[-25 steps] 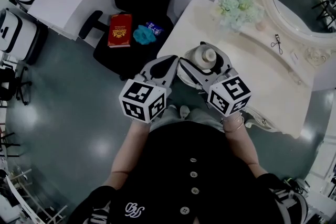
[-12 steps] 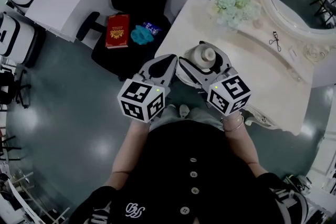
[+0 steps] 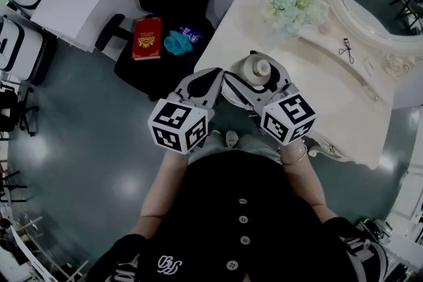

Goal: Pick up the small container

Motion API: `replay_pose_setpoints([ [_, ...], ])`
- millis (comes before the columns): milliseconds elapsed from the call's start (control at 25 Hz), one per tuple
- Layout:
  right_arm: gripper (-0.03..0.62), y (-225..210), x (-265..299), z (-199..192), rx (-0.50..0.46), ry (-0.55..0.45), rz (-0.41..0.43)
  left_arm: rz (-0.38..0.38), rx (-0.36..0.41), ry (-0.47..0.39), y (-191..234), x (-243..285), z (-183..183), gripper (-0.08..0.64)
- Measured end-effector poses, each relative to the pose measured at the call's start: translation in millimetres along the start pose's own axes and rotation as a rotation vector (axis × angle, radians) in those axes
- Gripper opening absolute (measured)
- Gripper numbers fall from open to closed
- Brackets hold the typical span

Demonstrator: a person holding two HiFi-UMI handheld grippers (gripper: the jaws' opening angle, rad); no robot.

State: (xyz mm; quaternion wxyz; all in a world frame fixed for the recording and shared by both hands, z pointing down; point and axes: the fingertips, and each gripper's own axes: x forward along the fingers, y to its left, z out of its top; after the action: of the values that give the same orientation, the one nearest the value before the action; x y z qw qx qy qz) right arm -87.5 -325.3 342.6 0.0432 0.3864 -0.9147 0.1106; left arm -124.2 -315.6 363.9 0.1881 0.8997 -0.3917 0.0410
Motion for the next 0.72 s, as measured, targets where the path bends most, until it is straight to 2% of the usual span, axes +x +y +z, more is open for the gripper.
replay_pose_setpoints([
  [720,0.339,-7.6,-3.5,-0.9,0.005,-0.004,-0.022,-0.022,0.011,0.011,-3.9,3.5,0.4,0.011],
])
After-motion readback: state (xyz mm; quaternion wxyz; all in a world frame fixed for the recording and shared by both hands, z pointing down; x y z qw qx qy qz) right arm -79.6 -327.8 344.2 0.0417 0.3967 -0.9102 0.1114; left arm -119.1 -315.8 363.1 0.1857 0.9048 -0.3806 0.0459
